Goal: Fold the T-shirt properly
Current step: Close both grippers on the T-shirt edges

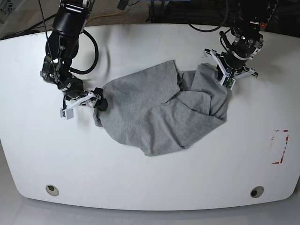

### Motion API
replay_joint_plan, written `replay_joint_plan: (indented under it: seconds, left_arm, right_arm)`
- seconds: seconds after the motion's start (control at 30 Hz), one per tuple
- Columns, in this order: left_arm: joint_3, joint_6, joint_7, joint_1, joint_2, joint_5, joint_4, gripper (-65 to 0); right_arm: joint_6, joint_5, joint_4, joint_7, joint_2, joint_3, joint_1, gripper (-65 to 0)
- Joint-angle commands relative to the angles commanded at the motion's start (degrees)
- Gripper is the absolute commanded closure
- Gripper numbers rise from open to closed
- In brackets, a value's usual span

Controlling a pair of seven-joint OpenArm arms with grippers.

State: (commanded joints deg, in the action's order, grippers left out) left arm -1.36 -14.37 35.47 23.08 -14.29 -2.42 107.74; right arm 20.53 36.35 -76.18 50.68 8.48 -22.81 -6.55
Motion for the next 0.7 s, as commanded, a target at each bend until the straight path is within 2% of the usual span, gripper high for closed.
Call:
replay_joint_plan:
  seconds: [0.17, 0.27, 0.43, 0.5, 0.53, 0.6, 0.7]
  left_arm:
    - [-0.09, 0.35, 0.0, 0.0, 0.0, 0.0, 0.0, -0.1]
    - [-0.09, 0.26, 0.0, 0.0, 0.0, 0.09, 0.0, -0.1]
    - [-0.09, 0.26, 0.0, 0.0, 0.0, 0.09, 0.0, 0.0]
    - [-0.09, 0.26, 0.0, 0.0, 0.0, 0.09, 0.0, 0.0]
    - [-0.09, 0.18, 0.0, -0.09, 0.0, 0.09, 0.0, 0.0]
    - [-0.09, 0.18, 0.0, -0.09, 0.0, 0.09, -0.09, 0.0]
    - [-0.09, 0.18, 0.0, -0.09, 0.0, 0.09, -0.09, 0.0]
  right_arm:
    - [-0.26, -0.18, 5.8, -0.09, 0.0, 0.18, -3.43, -52.3]
    - [-0.09, -1.05, 6.07, -0.09, 0.0, 2.64, -4.04, -52.3]
    - [0.44, 1.05, 5.89, -1.23, 0.0, 5.54, -3.6, -52.3]
    - [0.62, 1.85, 5.89, -2.02, 0.0, 6.15, -2.99, -50.1]
    - [0.53, 2.02, 5.89, -2.29, 0.0, 6.42, -2.64, -46.9]
    - [0.53, 2.11, 5.89, -2.9, 0.0, 6.77, -2.29, -31.9]
    - [0.26, 1.67, 6.15, -3.96, 0.0, 6.59, -2.11, 0.0]
